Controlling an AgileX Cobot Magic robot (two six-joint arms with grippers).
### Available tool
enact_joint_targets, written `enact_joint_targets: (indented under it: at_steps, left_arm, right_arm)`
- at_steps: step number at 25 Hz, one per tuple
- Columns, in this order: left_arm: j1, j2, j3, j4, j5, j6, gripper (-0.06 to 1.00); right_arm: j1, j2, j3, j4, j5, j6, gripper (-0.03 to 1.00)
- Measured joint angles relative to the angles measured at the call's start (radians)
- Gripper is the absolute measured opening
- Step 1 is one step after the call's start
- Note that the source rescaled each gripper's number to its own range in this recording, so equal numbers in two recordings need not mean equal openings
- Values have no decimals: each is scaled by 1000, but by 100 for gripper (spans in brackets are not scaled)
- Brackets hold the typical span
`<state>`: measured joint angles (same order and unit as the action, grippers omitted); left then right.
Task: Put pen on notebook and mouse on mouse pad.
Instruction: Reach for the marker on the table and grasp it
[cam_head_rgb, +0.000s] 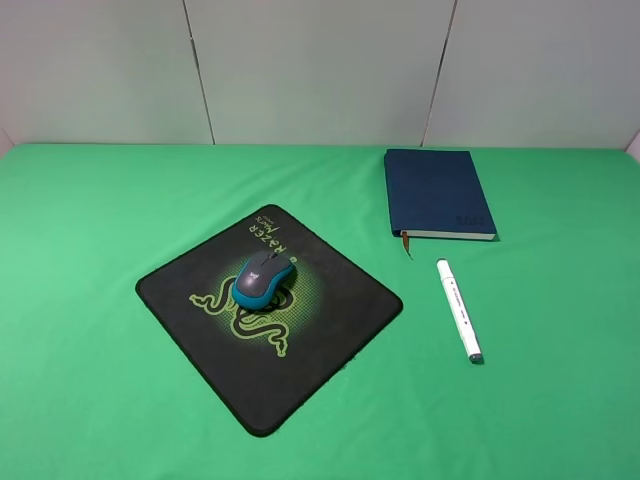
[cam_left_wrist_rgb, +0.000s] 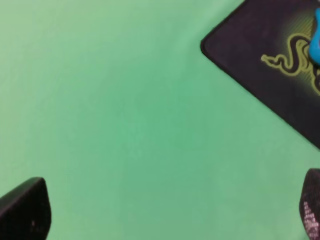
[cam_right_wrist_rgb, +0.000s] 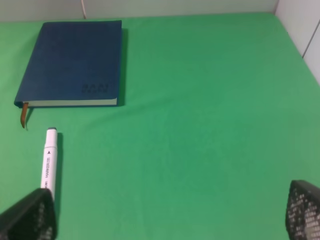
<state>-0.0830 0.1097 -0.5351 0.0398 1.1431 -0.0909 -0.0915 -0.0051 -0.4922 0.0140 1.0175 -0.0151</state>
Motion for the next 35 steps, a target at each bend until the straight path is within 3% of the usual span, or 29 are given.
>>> enact_joint_targets:
  at_steps: [4,8,35]
  left_arm:
    - [52,-70,23,-34,-73,124,100]
    - [64,-112,34,-63,-79,183,100]
    - [64,-112,34,-71,-81,199,100]
  right_arm:
    - [0,0,0,0,0,0,100]
    - [0,0,0,0,0,0,100]
    - [0,0,0,0,0,0,100]
